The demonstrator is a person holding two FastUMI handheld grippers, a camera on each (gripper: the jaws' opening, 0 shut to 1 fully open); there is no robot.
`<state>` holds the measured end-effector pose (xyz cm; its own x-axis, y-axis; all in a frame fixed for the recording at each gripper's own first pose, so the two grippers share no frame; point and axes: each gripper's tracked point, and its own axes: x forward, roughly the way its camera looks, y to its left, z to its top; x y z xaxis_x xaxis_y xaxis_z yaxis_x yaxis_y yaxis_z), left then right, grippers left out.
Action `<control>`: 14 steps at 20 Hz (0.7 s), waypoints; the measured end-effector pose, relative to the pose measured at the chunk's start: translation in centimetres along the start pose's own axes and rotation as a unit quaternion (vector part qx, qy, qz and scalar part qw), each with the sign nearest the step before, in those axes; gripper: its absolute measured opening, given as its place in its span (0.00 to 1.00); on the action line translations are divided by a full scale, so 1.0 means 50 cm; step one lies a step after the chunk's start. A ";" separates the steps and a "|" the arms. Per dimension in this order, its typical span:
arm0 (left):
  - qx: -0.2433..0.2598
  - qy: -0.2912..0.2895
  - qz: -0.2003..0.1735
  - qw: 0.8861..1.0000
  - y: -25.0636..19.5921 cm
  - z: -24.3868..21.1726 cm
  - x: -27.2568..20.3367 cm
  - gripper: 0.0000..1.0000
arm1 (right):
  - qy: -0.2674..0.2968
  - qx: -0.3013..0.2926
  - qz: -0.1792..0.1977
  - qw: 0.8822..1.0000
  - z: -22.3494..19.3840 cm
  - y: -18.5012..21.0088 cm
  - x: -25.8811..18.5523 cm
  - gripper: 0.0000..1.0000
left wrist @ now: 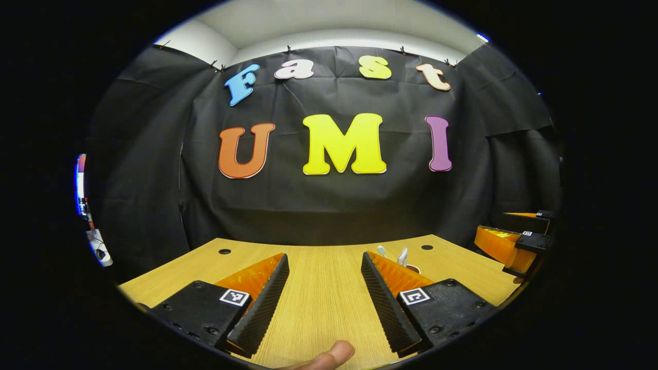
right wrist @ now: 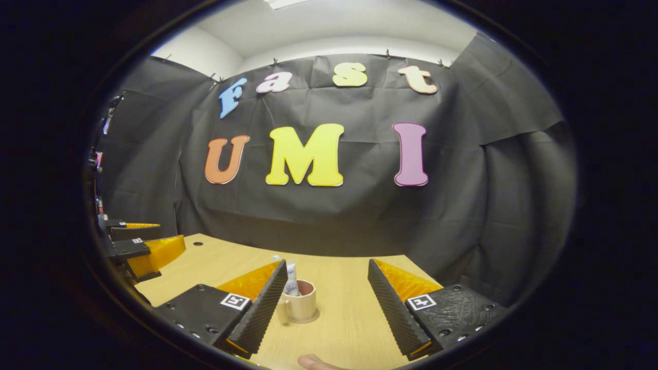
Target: Put the toothbrush and toothpaste on the desktop into the cup, then pick up the cup and place it on the coaster on the desktop.
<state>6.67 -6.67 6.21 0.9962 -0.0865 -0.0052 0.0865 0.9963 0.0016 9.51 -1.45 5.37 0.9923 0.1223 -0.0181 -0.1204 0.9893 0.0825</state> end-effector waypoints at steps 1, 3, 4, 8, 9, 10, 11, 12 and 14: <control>0.000 0.000 0.000 1.000 0.001 0.000 0.000 0.90 | 0.000 0.000 0.000 1.000 0.000 0.000 0.000 0.95; 0.000 0.000 -0.003 1.000 -0.004 0.001 -0.001 0.90 | 0.000 0.000 0.000 1.000 0.000 -0.001 0.001 0.95; 0.001 0.001 -0.004 1.000 -0.006 0.002 0.002 0.90 | 0.000 0.000 0.000 1.000 0.001 -0.001 0.002 0.95; 0.002 0.001 -0.005 1.000 -0.008 0.002 -0.001 0.90 | 0.000 -0.001 0.000 1.000 -0.001 0.000 0.002 0.95; 0.002 0.001 -0.005 1.000 -0.008 0.001 -0.001 0.90 | 0.001 -0.001 0.000 1.000 -0.002 -0.001 0.002 0.95; 0.002 0.001 -0.005 1.000 -0.009 -0.001 -0.001 0.90 | 0.001 -0.001 0.001 1.000 -0.002 0.000 0.001 0.95; 0.000 0.003 -0.006 1.000 -0.008 -0.002 -0.001 0.90 | 0.002 -0.001 0.001 1.000 -0.002 0.000 0.002 0.95; -0.001 0.004 -0.006 1.000 -0.007 -0.003 -0.002 0.90 | 0.003 -0.002 0.001 1.000 -0.004 0.000 0.002 0.95; -0.001 0.004 -0.004 1.000 -0.007 -0.004 -0.002 0.90 | 0.003 -0.002 0.000 1.000 -0.004 0.001 0.002 0.95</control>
